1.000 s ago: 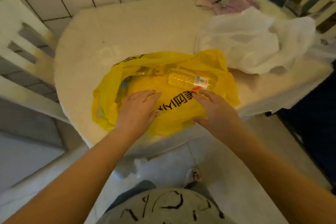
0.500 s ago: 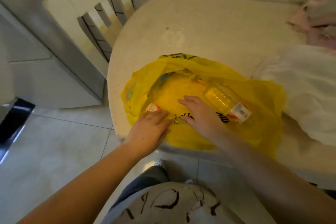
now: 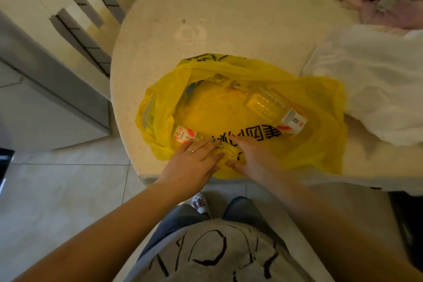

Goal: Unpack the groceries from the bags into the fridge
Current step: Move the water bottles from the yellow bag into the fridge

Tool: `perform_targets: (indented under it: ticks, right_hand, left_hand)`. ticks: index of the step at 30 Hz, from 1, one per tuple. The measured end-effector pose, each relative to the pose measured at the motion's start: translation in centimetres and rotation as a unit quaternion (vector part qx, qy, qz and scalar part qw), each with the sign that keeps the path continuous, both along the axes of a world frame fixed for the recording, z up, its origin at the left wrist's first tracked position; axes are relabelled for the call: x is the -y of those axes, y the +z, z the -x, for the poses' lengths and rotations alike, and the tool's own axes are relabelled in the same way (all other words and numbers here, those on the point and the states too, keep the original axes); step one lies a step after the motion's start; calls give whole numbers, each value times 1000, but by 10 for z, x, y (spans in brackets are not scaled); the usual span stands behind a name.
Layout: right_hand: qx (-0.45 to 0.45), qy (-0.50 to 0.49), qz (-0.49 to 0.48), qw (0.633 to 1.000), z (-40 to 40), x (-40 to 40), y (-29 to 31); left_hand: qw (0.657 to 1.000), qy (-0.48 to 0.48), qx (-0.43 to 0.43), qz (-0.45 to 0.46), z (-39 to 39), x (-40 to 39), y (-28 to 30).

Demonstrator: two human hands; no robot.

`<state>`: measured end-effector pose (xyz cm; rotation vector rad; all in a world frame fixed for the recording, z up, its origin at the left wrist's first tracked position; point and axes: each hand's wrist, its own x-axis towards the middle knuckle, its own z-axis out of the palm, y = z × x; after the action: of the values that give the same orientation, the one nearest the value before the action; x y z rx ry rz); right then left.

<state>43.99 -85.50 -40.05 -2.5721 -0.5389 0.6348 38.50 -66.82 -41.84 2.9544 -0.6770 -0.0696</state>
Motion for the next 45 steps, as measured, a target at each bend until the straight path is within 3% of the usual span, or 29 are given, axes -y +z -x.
perform_targets:
  ticks: [4,9,13,17,37,45]
  right_hand:
    - [24,18,11,999,5,-4,1]
    - [80,69,-27,994,-11,-31,8]
    - [40,122,-3,992,-23,-61,3]
    - [-17,135,27,990,-25,-78,-7]
    - [-50,146,91,984,-64,-15,11]
    - [67,169,118,976,-53,-56,-3]
  left_hand:
    - [1000,11,-2,-26,6,-1,-3]
    - [992,111,-24,-53,14,-13,1]
    - [984,163,-30,-62,11,-26,1]
    - [984,159,-38,-75,12,-31,-4]
    - [977,177,-73,-93,-4,-36,-14]
    - [971,195,-103,-96,0,-35,-14]
